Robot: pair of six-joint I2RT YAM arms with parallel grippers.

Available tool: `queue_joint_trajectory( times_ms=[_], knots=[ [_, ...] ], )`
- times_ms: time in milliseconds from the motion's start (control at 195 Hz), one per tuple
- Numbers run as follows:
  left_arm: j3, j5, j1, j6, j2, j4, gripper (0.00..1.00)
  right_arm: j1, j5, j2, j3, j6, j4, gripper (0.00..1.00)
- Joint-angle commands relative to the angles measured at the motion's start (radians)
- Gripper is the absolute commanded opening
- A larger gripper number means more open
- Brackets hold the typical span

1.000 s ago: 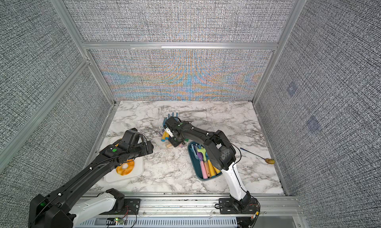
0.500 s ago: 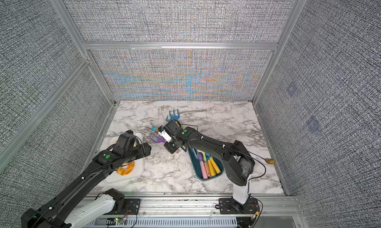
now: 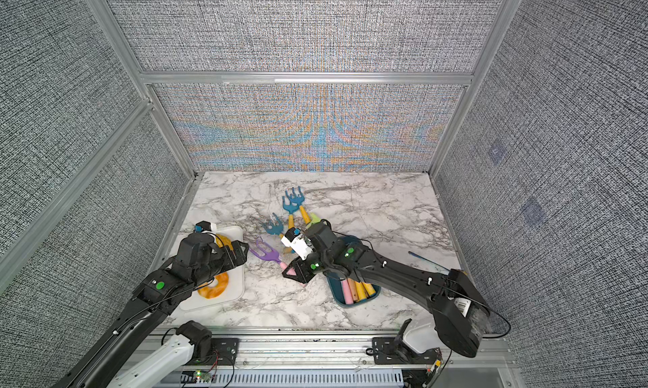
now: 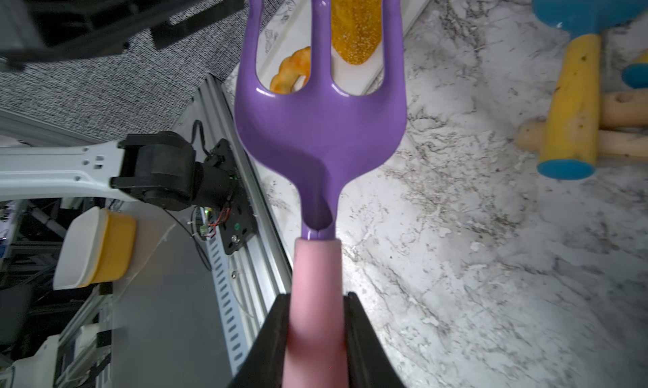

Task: Put the rake into the storage box
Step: Place the rake in the storage box.

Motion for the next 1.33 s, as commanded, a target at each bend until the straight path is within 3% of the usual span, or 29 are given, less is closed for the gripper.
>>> queue_joint_trajectory(
  times_ms=[0,179,379,682,933,1133,1240,1327],
  knots=[
    [0.006,-0.01,0.001,-0.001,0.015,-0.007,0.99,-0.016,0.017,-0.052,-0.009,0.067,0.037,0.0],
    [-0.017,0.024,0.001,-0.011,0.051,0.03,0.99,-0.035,0.354,-0.19,-0.04,0.094,-0.116,0.0],
    [-0.011,0.048,0.001,-0.015,0.124,0.041,0.99,-0.062,0.589,-0.328,-0.152,0.157,-0.212,0.0],
    [-0.021,0.112,-0.002,-0.044,0.221,0.131,0.99,-0.079,0.756,-0.447,-0.311,0.208,-0.3,0.0],
    [-0.036,0.14,-0.048,-0.087,0.333,0.228,0.99,-0.087,0.81,-0.539,-0.405,0.271,-0.254,0.0],
    [-0.022,0.149,-0.081,-0.114,0.432,0.301,0.99,-0.097,0.808,-0.508,-0.419,0.278,-0.244,0.0],
    [0.003,0.149,-0.089,-0.127,0.494,0.322,0.96,-0.1,0.824,-0.473,-0.409,0.287,-0.253,0.3],
    [0.033,0.143,-0.092,-0.133,0.543,0.326,0.87,-0.103,0.844,-0.452,-0.391,0.293,-0.271,0.48]
  ],
)
